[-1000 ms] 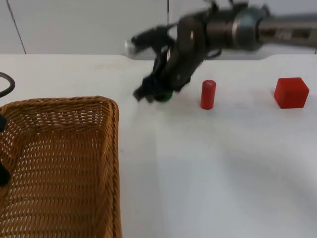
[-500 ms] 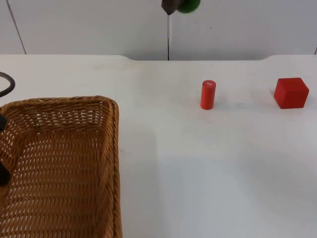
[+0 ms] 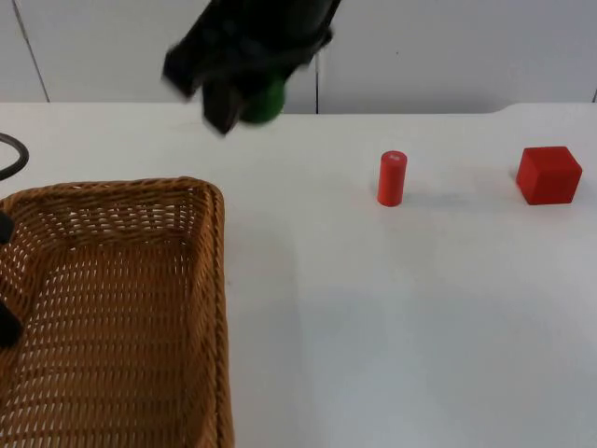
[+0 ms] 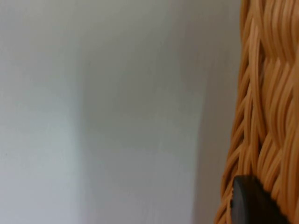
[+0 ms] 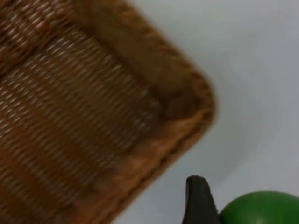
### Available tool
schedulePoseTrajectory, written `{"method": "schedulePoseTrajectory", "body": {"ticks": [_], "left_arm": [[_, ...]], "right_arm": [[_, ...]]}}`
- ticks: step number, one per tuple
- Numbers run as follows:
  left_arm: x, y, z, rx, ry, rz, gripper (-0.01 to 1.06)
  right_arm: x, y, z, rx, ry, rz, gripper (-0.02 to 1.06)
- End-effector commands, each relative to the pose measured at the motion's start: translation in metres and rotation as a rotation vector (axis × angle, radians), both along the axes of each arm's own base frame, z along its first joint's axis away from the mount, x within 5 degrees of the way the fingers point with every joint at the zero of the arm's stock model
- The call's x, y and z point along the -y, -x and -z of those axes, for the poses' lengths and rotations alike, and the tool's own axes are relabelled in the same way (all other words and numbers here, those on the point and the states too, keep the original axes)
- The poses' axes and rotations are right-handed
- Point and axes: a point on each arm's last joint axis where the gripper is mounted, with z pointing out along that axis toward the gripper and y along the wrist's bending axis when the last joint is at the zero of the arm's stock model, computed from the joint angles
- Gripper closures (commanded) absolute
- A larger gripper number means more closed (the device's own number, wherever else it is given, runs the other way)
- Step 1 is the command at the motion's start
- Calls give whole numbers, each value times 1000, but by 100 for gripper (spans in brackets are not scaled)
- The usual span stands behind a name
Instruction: Pick up the basket with the left hand and place the object to the left of the red cylinder into the basket with the right hand.
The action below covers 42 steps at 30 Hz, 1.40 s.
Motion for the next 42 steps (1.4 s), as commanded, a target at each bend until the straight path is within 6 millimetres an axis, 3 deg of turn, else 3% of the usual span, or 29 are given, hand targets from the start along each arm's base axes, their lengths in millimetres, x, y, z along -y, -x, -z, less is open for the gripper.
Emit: {"method": "schedulePoseTrajectory", "body": {"ticks": [1,5,7,14,18,19,22,23,27,31,36,40,42], "left_arm": [[2,0,-4,9,29,-9,105],[2,0,-4,9,30,-10,105],[2,0,-4,9,31,-12,105],[2,0,-4,9,35,-8,105],[3,0,-4,10,38,-8,105],[3,0,-4,10,38,-8,105],[3,1,-5,7,44,-5,105],[3,1,-5,9,49,-1,105],[4,0,-5,13,55,-1,105],[4,0,-5,13,57,0,105],[4,0,-5,14,58,-1,105],[4,0,-6,12,61,0,105],[4,1,-6,11,61,2,105]], "right_arm": [[-13,21,5,29,-51,-37,105],[-24,47,27,40,-118,-74,105],[-26,56,47,35,-153,-80,105],[-24,64,79,49,-233,-55,101],[-23,65,84,55,-260,-42,67],[-23,65,84,55,-260,-42,67],[-25,63,82,73,-283,-39,42],[-25,63,82,74,-284,-39,38],[-25,63,82,74,-284,-39,38],[-23,64,76,77,-288,-38,38],[-11,63,47,101,-305,-34,38],[21,57,2,130,-297,0,38],[31,57,-9,127,-292,14,38]]}}
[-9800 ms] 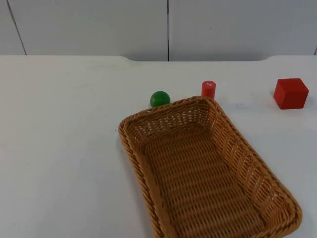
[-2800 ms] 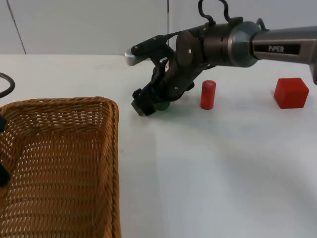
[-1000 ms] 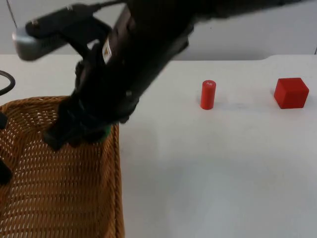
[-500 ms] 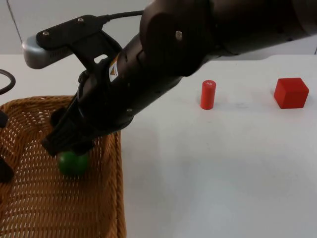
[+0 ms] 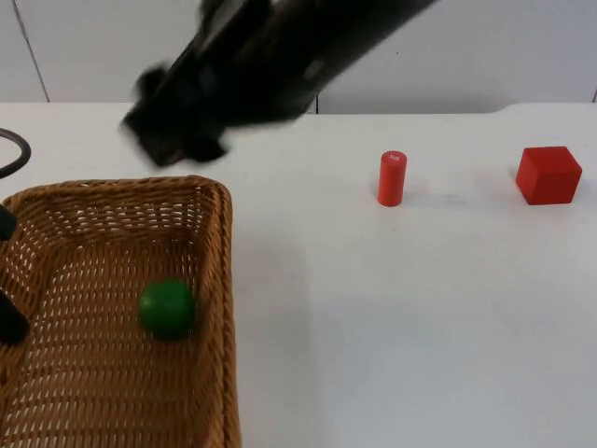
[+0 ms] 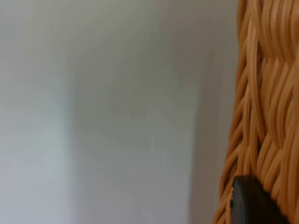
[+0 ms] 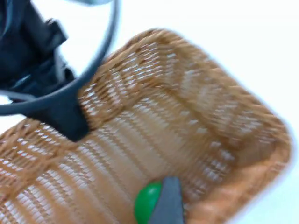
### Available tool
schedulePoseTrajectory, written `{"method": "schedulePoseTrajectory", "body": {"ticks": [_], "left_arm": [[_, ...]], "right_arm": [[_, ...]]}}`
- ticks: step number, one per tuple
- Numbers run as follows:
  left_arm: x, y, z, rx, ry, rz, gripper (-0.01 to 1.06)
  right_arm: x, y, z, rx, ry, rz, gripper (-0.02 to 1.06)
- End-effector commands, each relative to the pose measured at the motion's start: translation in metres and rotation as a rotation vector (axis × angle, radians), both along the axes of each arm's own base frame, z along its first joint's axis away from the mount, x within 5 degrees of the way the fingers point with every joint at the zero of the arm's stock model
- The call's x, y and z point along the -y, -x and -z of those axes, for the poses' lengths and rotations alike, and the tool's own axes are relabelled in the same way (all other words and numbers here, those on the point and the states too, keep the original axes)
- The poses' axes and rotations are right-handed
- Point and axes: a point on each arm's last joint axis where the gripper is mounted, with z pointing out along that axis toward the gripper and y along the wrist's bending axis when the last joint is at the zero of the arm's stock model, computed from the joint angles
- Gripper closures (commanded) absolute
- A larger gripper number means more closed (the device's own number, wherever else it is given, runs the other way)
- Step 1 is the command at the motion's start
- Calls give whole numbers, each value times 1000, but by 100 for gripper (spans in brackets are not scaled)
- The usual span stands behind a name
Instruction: Pick up the basket with the left hand and place the object to the left of the red cylinder into the basket with the right hand.
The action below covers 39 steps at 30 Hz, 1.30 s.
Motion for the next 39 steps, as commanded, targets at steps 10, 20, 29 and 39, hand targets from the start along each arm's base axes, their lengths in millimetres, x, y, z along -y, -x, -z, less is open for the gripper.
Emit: {"method": "schedulePoseTrajectory", "body": {"ticks": [10,20,29,39], "left_arm": [[3,0,-4,6,32,-11,105],[3,0,-4,7,33,-14,105],[6,-1,-5,8,45,-23,105],[50,-38,-5,88,-8,47,105]], "right_arm": [[111,40,-83,49,-10,115,38],[186,104,-105,113,-26,170,38],[198,118,-97,148,-55,179,38],[198,118,-97,141,-59,191,38]]}}
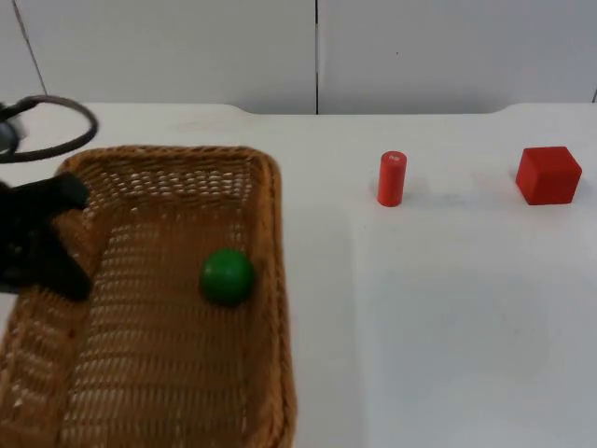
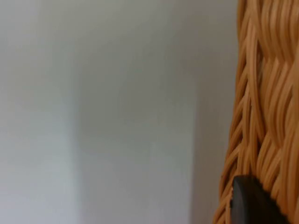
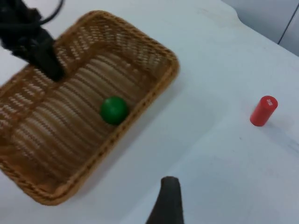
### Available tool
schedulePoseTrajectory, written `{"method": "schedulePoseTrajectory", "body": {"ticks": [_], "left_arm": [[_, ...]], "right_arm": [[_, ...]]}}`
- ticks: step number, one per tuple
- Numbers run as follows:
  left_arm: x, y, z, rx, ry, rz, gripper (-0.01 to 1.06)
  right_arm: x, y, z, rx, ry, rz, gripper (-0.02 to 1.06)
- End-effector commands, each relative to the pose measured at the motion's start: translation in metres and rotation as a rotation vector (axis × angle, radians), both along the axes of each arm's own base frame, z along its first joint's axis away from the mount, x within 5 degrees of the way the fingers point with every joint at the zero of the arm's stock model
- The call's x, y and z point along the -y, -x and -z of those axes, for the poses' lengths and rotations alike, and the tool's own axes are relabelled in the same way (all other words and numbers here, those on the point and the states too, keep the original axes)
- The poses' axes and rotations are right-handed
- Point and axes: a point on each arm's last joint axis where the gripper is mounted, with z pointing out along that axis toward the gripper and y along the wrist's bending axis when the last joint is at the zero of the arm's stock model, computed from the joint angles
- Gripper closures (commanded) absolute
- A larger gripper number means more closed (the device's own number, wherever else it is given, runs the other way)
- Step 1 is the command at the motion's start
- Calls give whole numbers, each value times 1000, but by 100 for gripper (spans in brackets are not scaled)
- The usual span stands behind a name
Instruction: Pick up the basket with the left hand and place the object to the left of the red cylinder into the basket with the right hand.
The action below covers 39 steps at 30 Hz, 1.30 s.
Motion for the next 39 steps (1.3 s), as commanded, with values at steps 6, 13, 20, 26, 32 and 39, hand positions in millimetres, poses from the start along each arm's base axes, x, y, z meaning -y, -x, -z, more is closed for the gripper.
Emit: {"method": "schedulePoseTrajectory", "body": {"ticks": [6,13,20,26,32,39], "left_arm": [[35,-49,18,5,30,40,105],[39,-74,38,-21,29,40,89],[35,-76,39,-4,-4,53,38],[14,-75,20,42,-64,75,17],[-17,-71,-40,167,-101,-42,17],[-20,-36,-123,388,-144,-40,17]], "right_arm": [[1,0,-1,11,-10,6,38],[1,0,-1,11,-10,6,38],[1,0,-1,11,-10,6,38],[2,0,-1,16,-7,7,38],[3,0,-1,26,3,7,38],[6,4,-8,58,-35,14,38]]}}
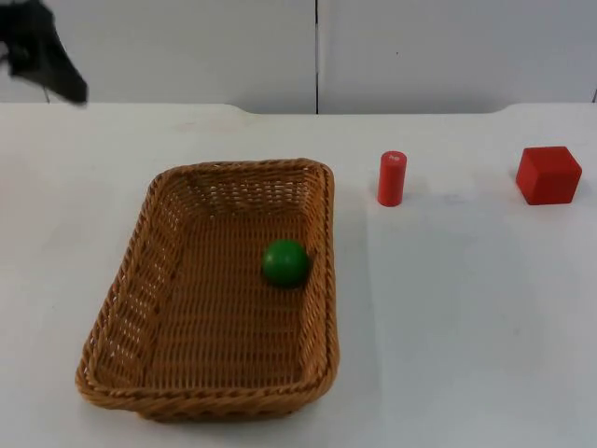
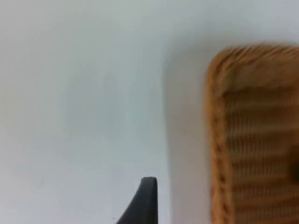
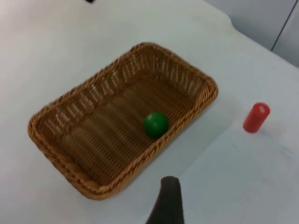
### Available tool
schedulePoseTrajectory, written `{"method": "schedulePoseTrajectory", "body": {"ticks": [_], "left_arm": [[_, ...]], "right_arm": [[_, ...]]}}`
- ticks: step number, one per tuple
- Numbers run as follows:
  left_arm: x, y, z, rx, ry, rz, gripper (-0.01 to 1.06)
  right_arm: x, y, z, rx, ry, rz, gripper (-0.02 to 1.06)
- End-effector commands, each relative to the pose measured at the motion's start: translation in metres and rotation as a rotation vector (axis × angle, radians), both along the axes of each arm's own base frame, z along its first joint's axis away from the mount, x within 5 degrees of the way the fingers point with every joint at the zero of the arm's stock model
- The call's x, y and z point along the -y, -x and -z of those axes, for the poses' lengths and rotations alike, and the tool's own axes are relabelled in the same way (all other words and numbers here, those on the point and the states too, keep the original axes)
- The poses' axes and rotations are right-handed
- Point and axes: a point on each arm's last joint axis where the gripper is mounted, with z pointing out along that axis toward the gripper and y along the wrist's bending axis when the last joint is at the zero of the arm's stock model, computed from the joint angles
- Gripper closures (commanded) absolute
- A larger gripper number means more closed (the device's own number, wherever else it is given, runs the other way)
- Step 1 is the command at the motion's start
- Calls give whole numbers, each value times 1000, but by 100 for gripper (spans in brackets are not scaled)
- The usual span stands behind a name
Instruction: Pick up the basket with the left hand and place the object to the left of the red cylinder into the basket with the right hand.
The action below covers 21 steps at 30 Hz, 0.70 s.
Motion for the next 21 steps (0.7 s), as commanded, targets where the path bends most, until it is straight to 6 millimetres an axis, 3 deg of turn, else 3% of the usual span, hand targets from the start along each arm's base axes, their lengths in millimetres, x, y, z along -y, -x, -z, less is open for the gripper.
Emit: {"method": "schedulePoseTrajectory", "body": {"ticks": [1,4,5,9,10,11,15,16,19,21], "left_arm": [[1,16,-22,54,-13,3,17],[4,61,-67,220,-50,18,17],[4,61,-67,220,-50,18,17],[8,112,-96,364,-88,21,17],[10,134,-103,419,-98,20,17],[10,134,-103,419,-98,20,17],[14,186,-106,530,-110,15,17],[14,186,-106,530,-110,15,17],[19,228,-97,602,-117,24,17],[20,239,-95,622,-121,30,17]], "right_arm": [[5,5,-6,38,-32,10,38],[19,22,-22,107,-100,16,38],[19,22,-22,107,-100,16,38],[37,45,-32,172,-151,15,38],[45,55,-32,183,-176,21,38],[45,55,-32,183,-176,21,38],[66,81,-22,197,-198,26,38],[66,81,-22,197,-198,26,38],[81,100,-8,189,-192,27,38],[86,106,-4,184,-191,26,38]]}}
